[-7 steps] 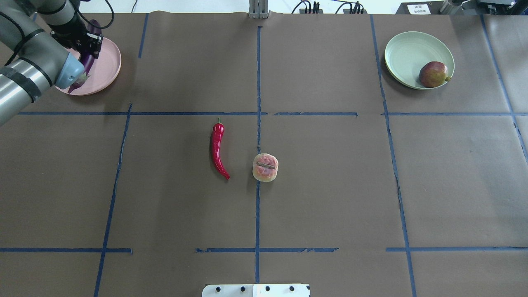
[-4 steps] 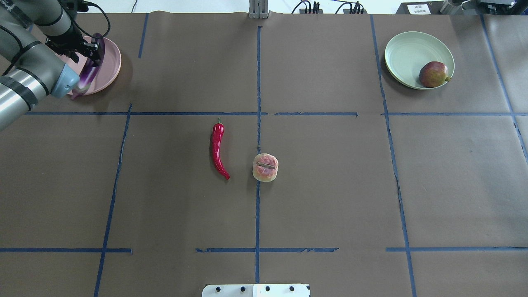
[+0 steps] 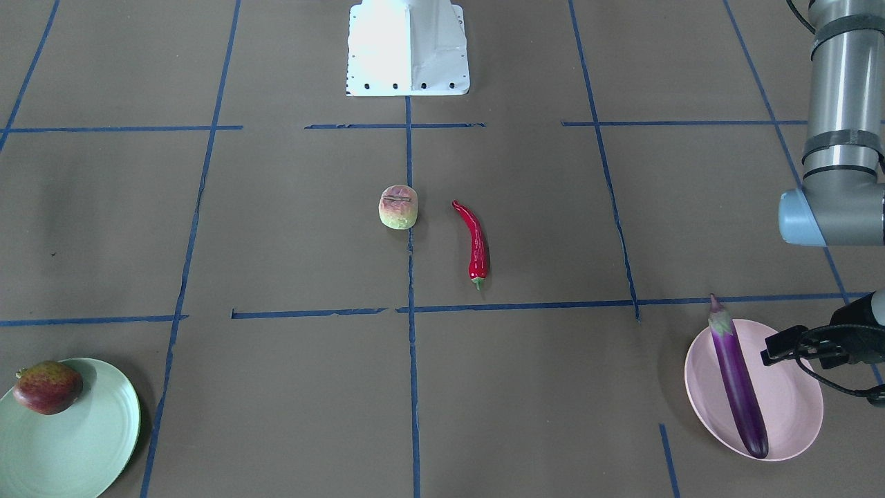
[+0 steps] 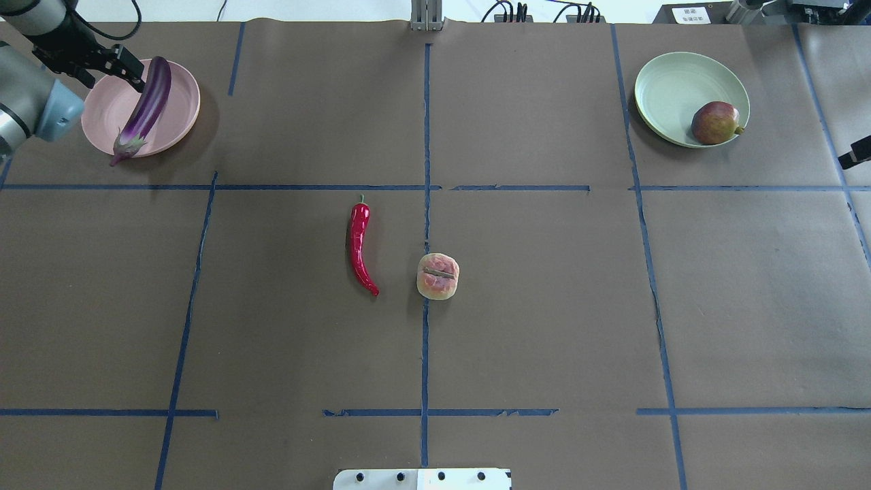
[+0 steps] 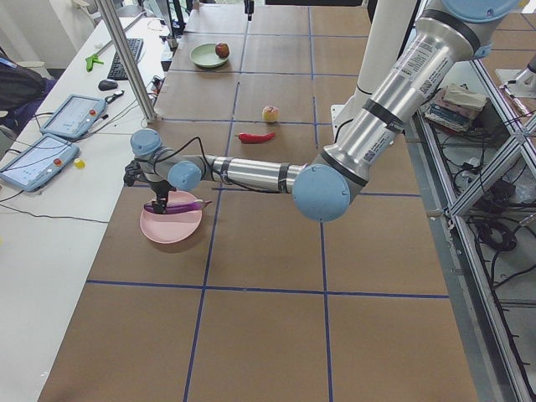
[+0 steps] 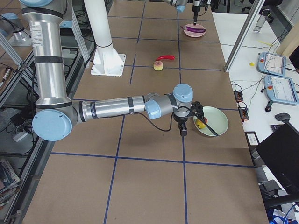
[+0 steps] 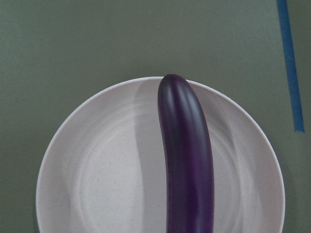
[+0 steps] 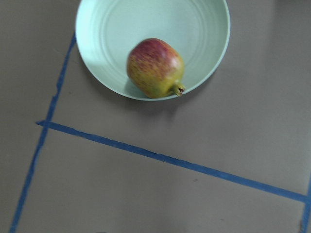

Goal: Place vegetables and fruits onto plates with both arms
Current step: 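Reach the right gripper to the pink-yellow fruit and grasp it, then carry the fruit with the right gripper onto the green plate and release, then grasp the red chili pepper with the left gripper while the right arm withdraws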

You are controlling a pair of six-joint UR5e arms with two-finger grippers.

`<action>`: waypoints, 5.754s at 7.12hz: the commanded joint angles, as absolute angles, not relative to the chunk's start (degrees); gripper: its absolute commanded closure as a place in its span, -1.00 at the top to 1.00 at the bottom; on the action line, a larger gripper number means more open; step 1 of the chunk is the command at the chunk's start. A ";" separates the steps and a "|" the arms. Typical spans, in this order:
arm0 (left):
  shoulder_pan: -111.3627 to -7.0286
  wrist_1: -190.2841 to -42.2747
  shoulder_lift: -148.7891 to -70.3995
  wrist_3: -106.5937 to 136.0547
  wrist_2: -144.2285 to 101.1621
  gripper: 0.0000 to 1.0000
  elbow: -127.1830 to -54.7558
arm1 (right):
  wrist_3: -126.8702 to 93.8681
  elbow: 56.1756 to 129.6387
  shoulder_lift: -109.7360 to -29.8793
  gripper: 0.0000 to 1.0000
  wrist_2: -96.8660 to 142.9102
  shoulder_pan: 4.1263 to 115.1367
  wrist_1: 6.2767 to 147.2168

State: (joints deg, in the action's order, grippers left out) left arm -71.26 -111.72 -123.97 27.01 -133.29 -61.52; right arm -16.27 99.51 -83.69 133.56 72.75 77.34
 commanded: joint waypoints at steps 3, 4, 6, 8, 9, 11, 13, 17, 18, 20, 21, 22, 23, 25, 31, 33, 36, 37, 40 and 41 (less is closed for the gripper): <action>-71.28 -102.83 -123.22 27.51 -133.51 1.00 -71.45 | -47.99 104.94 -69.39 0.99 121.08 48.14 79.53; -71.19 -102.83 -123.22 27.51 -133.42 1.00 -71.54 | -53.12 104.77 -62.21 0.99 115.63 42.33 86.76; -70.06 -102.83 -123.22 27.60 -132.19 1.00 -71.46 | -62.53 101.19 -51.36 0.99 104.81 32.56 94.91; -69.44 -103.01 -123.31 29.61 -132.19 1.00 -71.63 | -65.73 91.36 -43.54 0.99 100.92 29.28 94.75; -69.26 -103.01 -123.31 29.79 -132.19 1.00 -71.89 | -65.92 89.67 -42.72 0.99 100.12 28.40 94.66; -68.82 -103.10 -123.31 29.88 -132.19 1.00 -71.98 | -66.27 88.51 -42.45 0.99 97.93 26.20 94.66; -67.51 -103.27 -123.22 31.63 -130.26 1.00 -72.51 | -66.71 85.53 -41.48 0.99 97.30 24.53 94.57; -67.41 -103.36 -123.22 31.64 -130.17 1.00 -72.51 | -66.10 84.02 -41.58 -0.19 96.85 22.85 94.66; -67.41 -103.36 -123.22 31.64 -130.25 1.00 -72.42 | -66.01 84.46 -41.40 -0.94 97.12 23.72 94.66; -67.15 -103.45 -122.52 31.64 -130.25 1.00 -72.51 | -59.56 84.90 -40.87 -0.96 103.93 33.52 94.92; -67.15 -103.45 -122.52 31.73 -130.34 1.00 -72.60 | -52.54 84.12 -41.39 -0.96 106.67 39.40 95.01; -66.71 -103.45 -122.43 32.34 -130.34 1.00 -73.03 | -43.77 81.24 -41.74 -0.96 110.09 45.47 94.84; -66.19 -103.45 -122.43 33.30 -130.34 1.00 -73.39 | -33.42 76.69 -42.18 -0.96 111.95 51.27 94.49; -65.83 -103.45 -122.43 33.40 -130.25 1.00 -73.65 | -18.87 66.15 -45.32 -0.96 117.12 60.60 84.56; -65.57 -103.45 -122.43 33.49 -129.99 1.00 -74.44 | -15.10 51.94 -47.90 0.99 119.97 63.81 69.96; -65.48 -103.45 -122.43 33.57 -129.99 1.00 -74.88 | -23.17 53.43 -47.37 0.99 120.76 64.68 70.22; -58.93 -102.83 -122.69 45.30 -125.72 1.00 -81.44 | -20.07 66.98 -53.31 1.00 127.53 71.35 81.16; -54.01 -102.83 -122.96 50.92 -122.12 1.00 -82.95 | -14.47 73.15 -57.35 0.99 127.70 74.41 85.21; -44.85 -102.66 -124.96 64.20 -116.56 1.00 -86.92 | -9.32 100.80 -82.25 1.00 128.14 77.08 93.95; -42.91 -101.35 -126.89 67.73 -115.67 1.00 -86.92 | -9.32 105.94 -90.10 1.00 131.36 77.08 93.35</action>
